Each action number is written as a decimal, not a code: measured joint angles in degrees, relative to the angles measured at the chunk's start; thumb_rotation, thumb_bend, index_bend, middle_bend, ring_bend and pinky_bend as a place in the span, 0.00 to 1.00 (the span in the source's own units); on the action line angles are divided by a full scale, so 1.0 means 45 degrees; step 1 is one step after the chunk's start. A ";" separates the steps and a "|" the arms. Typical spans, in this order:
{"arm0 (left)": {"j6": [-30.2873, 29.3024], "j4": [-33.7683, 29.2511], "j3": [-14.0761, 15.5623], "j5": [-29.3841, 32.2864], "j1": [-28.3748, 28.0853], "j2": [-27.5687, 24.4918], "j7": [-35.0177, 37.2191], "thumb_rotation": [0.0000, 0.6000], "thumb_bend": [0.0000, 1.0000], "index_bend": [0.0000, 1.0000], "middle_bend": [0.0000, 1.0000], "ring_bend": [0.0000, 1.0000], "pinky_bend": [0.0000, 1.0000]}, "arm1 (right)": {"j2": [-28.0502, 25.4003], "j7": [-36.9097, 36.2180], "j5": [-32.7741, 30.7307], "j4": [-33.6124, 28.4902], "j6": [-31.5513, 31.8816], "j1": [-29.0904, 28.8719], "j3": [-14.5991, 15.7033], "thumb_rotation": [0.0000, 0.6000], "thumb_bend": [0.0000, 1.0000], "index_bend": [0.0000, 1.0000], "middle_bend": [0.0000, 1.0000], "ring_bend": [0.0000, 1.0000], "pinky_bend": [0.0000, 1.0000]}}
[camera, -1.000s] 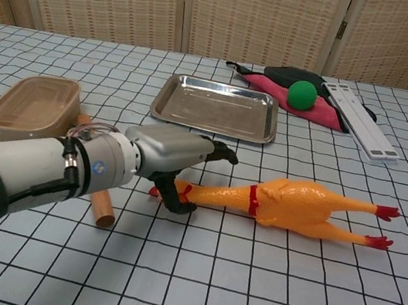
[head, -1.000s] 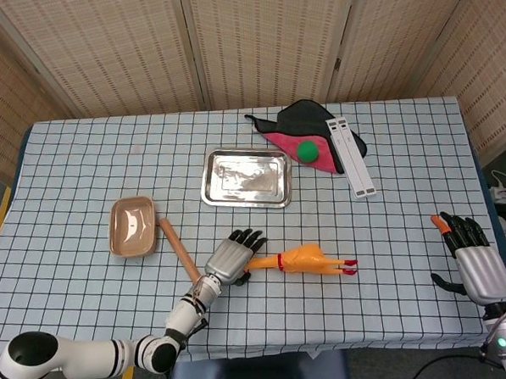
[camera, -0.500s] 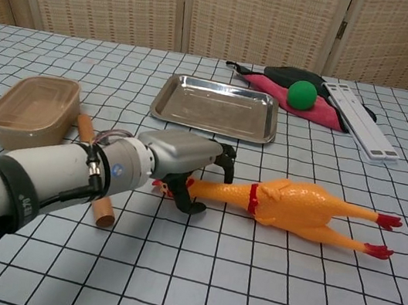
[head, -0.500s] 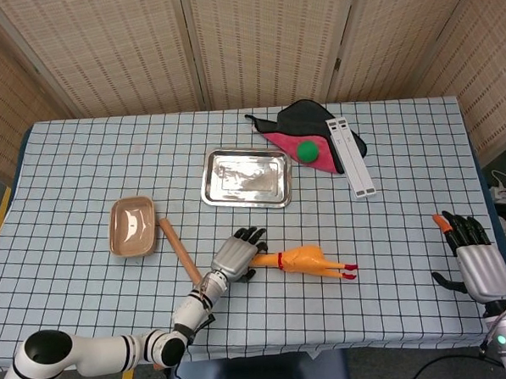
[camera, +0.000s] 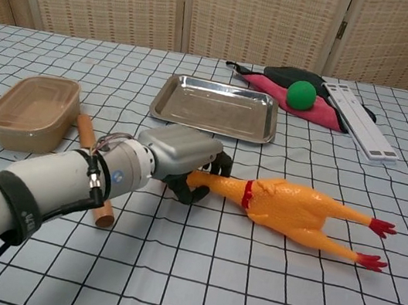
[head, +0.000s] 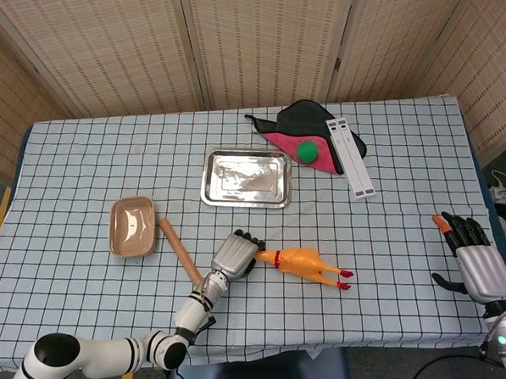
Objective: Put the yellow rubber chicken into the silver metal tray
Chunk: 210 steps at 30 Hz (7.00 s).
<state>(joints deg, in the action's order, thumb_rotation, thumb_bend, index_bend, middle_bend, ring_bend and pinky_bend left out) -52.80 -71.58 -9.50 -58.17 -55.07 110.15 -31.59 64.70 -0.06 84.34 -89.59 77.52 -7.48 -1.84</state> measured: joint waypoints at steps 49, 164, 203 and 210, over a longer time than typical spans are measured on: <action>0.0788 -0.6549 -0.1149 -0.2019 0.2963 -0.6825 1.0204 1.00 0.94 0.66 0.59 0.42 0.53 | -0.0926 0.0595 -0.1375 -0.6172 -0.4636 -0.4664 -0.1692 1.00 0.14 0.00 0.00 0.00 0.00; 0.1844 -0.5945 -0.1089 -0.2240 0.3130 -0.9004 1.3520 1.00 0.97 0.67 0.59 0.42 0.53 | -0.0067 -0.1963 -0.3448 -0.6114 -0.4825 -0.7114 -0.2784 1.00 0.00 0.00 0.00 0.00 0.00; 0.6471 0.8734 -0.2249 -0.1318 -0.1674 -0.0728 1.4505 1.00 0.79 0.36 0.39 0.18 0.26 | -0.0758 -0.2244 0.1407 -0.0895 0.1030 -0.0278 0.0754 1.00 0.00 0.00 0.00 0.00 0.00; 0.7334 0.9076 -0.2193 -0.2190 -0.1951 -0.0581 1.5706 1.00 0.51 0.00 0.01 0.00 0.12 | -0.0909 -0.2457 0.1264 -0.0927 0.0602 -0.0445 0.0608 1.00 0.02 0.00 0.00 0.00 0.00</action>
<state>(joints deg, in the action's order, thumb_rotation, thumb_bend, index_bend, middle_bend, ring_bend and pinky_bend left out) -19.80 -30.74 -19.37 -68.02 -63.85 107.53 39.09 60.61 -11.12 90.03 -93.77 80.22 -9.48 0.89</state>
